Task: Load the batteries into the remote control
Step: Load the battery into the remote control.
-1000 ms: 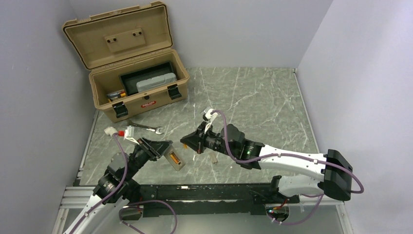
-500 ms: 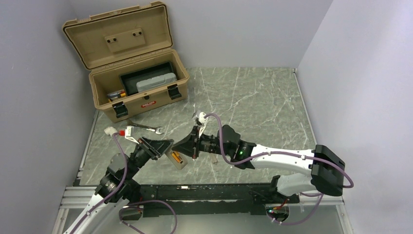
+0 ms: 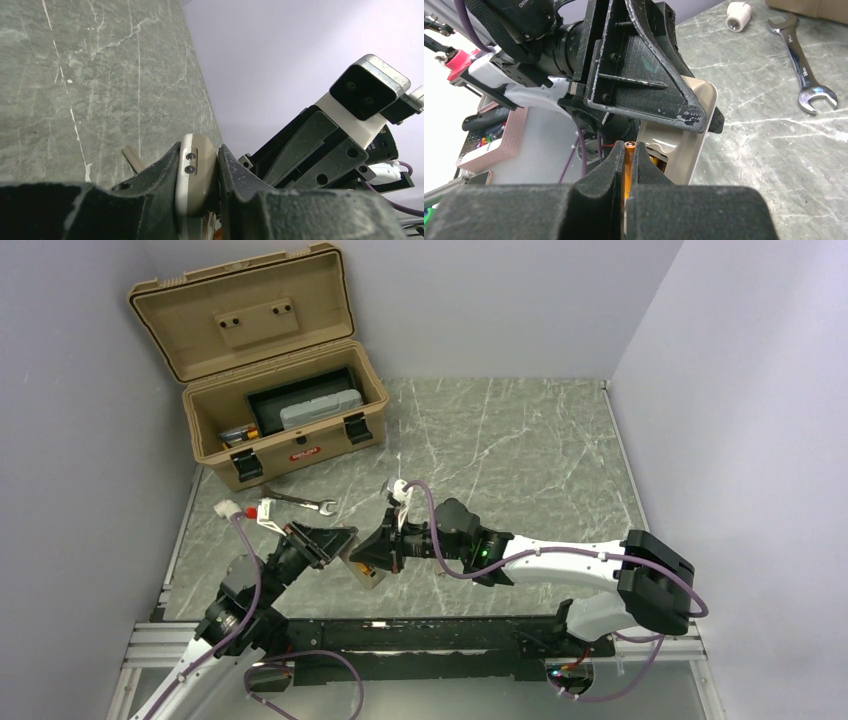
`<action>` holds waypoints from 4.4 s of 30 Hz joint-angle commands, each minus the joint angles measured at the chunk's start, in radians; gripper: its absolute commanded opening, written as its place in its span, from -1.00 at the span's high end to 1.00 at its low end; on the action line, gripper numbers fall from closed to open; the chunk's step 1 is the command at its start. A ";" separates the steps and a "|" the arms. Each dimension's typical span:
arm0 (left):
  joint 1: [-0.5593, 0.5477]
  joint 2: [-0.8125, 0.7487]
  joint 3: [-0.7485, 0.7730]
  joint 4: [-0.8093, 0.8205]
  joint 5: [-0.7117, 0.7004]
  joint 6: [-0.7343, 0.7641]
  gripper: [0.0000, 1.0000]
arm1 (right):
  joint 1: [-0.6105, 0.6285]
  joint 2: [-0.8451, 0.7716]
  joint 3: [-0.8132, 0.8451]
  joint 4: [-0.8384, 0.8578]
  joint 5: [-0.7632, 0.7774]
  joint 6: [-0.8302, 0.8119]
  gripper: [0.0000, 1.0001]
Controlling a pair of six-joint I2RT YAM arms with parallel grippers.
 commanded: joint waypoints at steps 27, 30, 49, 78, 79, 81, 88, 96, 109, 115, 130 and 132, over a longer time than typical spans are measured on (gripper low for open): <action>0.002 -0.018 0.015 0.067 0.037 -0.028 1.00 | 0.002 -0.040 -0.052 0.178 0.078 -0.042 1.00; 0.001 -0.017 0.017 0.068 0.037 -0.030 1.00 | 0.002 -0.026 -0.051 0.192 0.078 -0.048 1.00; 0.002 -0.030 0.016 0.052 0.029 -0.032 1.00 | 0.003 -0.043 -0.086 0.158 0.085 -0.123 0.93; 0.001 -0.024 0.028 0.062 0.024 -0.029 1.00 | 0.004 -0.048 -0.055 0.012 0.024 -0.196 1.00; 0.001 -0.029 0.028 0.058 0.021 -0.028 1.00 | 0.005 -0.048 -0.056 0.009 0.026 -0.197 1.00; 0.001 -0.031 0.027 0.052 0.017 -0.029 1.00 | 0.006 -0.050 -0.055 0.000 0.027 -0.200 1.00; 0.002 -0.030 0.028 0.049 0.018 -0.033 1.00 | 0.007 -0.059 -0.050 -0.015 0.062 -0.213 0.79; 0.001 -0.027 0.020 0.068 0.022 -0.035 1.00 | 0.006 -0.052 -0.014 -0.040 0.071 -0.244 0.38; 0.002 -0.015 0.020 0.078 0.057 -0.029 1.00 | 0.005 -0.132 0.024 -0.139 0.133 -0.325 0.04; 0.002 -0.001 0.031 0.080 0.089 -0.013 1.00 | -0.001 -0.223 0.060 -0.246 0.105 -0.395 -0.02; 0.001 0.171 0.112 0.163 0.285 0.010 1.00 | -0.004 -0.373 0.061 -0.495 -0.289 -0.749 -0.18; 0.001 0.186 0.114 0.191 0.304 -0.005 1.00 | -0.003 -0.361 0.084 -0.543 -0.336 -0.780 -0.15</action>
